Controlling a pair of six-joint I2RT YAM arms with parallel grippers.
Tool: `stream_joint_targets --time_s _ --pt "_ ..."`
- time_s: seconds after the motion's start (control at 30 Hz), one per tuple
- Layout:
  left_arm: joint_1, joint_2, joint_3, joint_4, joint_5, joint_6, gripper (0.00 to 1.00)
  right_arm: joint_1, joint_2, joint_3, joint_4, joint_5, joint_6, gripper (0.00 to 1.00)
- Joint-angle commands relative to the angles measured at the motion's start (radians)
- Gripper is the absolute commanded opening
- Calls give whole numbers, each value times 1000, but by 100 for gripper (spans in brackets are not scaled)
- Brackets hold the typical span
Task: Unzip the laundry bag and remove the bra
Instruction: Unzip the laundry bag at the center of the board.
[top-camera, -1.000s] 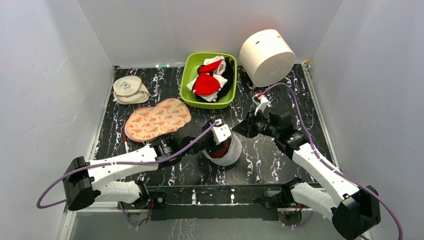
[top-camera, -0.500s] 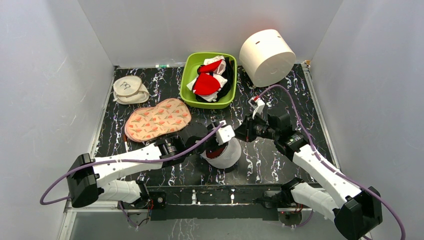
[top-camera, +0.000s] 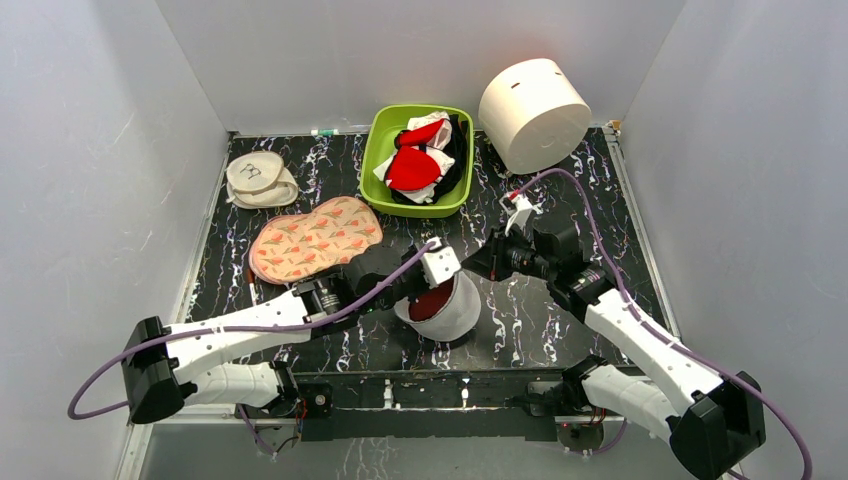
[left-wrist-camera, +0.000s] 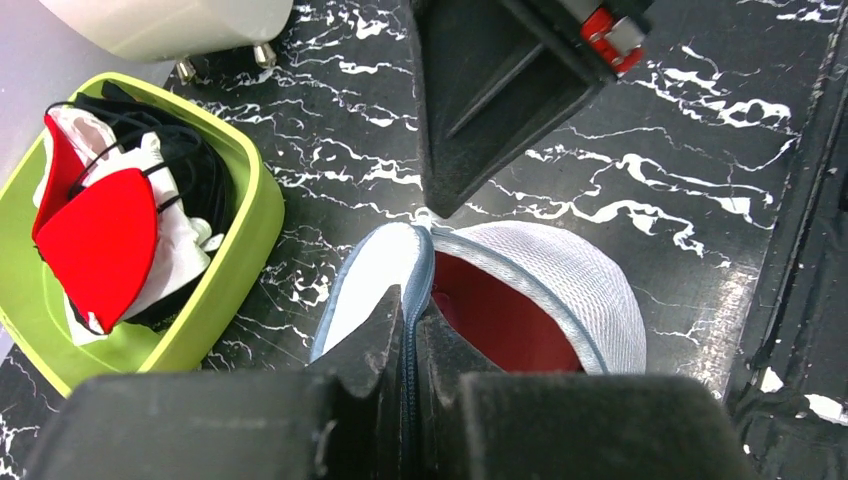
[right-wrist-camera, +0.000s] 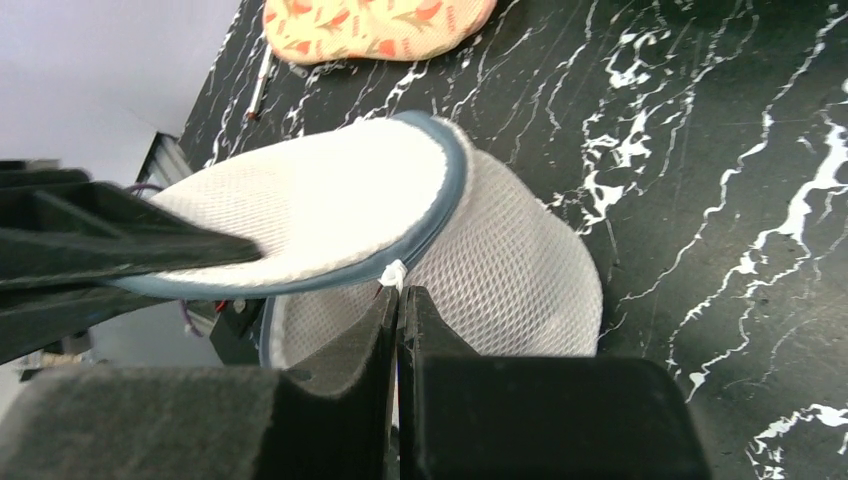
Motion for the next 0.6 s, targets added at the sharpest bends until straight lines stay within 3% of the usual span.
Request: stream_joint_targets --time_s 0.0,0.33,0.57 --pt "-5 -66 7 47 41 -10 0 1 7 22 117 111 6 0" --pt "-5 -129 -19 89 64 -24 0 -4 119 22 225 219 -25 0" --pt "-5 -119 -36 121 -28 -18 0 -8 157 70 202 192 -62 0"
